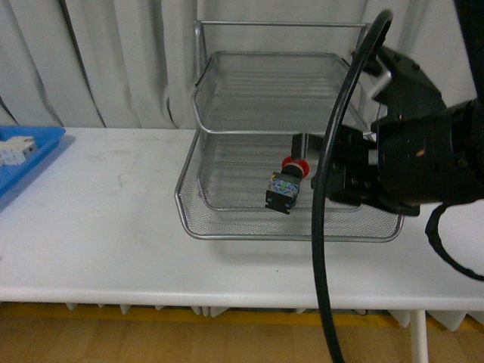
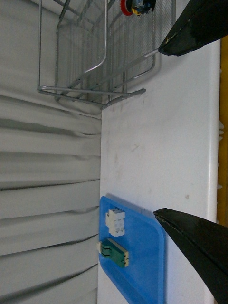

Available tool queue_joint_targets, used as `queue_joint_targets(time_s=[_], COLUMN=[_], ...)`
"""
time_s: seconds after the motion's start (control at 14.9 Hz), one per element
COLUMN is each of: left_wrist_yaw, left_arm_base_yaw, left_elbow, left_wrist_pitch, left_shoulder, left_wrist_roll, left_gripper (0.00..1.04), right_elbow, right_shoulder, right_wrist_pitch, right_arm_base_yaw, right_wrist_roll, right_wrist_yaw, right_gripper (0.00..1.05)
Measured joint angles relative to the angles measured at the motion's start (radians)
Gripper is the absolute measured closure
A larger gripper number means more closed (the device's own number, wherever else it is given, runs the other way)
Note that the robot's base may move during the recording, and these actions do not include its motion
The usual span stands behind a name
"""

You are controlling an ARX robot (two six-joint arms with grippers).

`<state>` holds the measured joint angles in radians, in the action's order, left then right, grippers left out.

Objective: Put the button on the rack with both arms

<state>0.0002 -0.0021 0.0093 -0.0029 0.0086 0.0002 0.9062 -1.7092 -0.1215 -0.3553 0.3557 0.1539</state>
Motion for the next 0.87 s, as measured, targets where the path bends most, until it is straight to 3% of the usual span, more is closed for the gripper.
queue_joint_targets(time_s=[0.2, 0.4, 0.87], left_wrist_yaw=[0.0, 0.0, 0.0], left_arm_base_yaw=[0.0, 0.0, 0.0], left_elbow=[0.0, 0.0, 0.0], left_wrist_pitch=[0.0, 0.0, 0.0], left_shoulder=[0.0, 0.0, 0.0], left_wrist_roll=[0.0, 0.0, 0.0], left_gripper=[0.07, 0.07, 0.07], right_elbow=[-0.002, -0.009, 0.085], right_shoulder=[-0.024, -0.058, -0.192], right_wrist_pitch=[0.032, 0.07, 0.133], right_arm_base_yaw=[-0.02, -0.072, -0.084], right_wrist_roll=[-0.006, -0.049, -0.116], right_wrist_yaw=[0.016, 0.029, -0.063], right_gripper=[1.04, 1.03, 1.03])
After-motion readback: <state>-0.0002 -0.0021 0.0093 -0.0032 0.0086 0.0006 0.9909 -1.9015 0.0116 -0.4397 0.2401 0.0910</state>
